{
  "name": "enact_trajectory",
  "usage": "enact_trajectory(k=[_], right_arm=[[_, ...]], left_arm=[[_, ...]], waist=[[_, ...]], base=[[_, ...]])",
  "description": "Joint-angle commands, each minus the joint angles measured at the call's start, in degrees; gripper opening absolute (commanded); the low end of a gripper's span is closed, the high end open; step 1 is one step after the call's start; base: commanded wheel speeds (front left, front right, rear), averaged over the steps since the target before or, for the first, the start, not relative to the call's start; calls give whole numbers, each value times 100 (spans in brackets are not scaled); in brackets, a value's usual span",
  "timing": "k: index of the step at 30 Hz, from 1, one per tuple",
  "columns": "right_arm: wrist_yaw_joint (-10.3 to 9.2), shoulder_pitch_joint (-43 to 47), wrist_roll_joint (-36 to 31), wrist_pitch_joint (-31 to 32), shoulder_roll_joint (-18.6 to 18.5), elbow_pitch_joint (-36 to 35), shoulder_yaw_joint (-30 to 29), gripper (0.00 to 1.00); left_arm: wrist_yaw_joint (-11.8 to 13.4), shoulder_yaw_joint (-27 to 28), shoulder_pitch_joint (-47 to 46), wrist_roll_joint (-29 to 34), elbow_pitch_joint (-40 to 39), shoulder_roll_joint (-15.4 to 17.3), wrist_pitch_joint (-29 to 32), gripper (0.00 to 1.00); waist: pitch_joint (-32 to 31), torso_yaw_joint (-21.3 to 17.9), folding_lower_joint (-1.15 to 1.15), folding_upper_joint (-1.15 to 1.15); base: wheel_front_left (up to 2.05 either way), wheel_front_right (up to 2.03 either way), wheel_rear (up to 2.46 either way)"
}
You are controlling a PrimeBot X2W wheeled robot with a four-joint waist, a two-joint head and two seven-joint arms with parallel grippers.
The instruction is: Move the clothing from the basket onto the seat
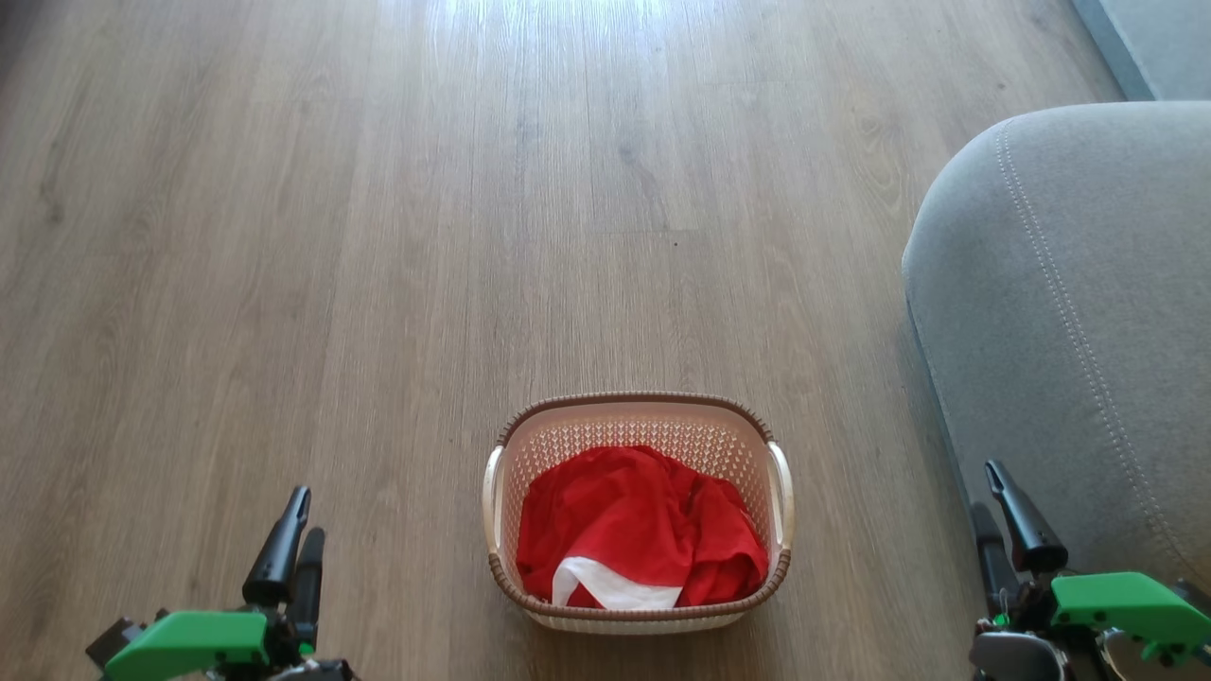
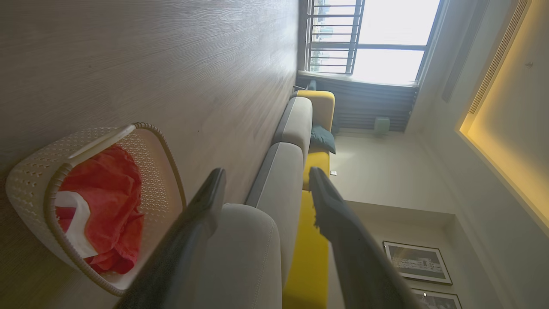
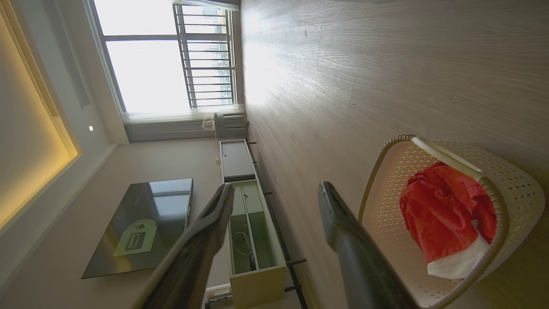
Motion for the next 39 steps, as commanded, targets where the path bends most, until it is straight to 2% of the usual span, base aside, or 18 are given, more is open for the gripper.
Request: enact_trajectory(k=[1,15,39], right_arm=[[0,-274,-30,-19,-34,-188,26,100],[0,-568,-268,-278,-183,-167,367,100],[0,-1174,-1697,-737,-496,-18,1100,100]], left_arm=[[-3,35,-297,23,-180,38,-50,100],[-10,-44,-488,305,-148,130,-290,100],[-23,4,-830,2160,-155,212,-727,100]], waist=[[4,-1,0,0],[26,-5,0,0],[69,-10,0,0]], base=[[0,0,0],[0,0,0],[0,0,0]])
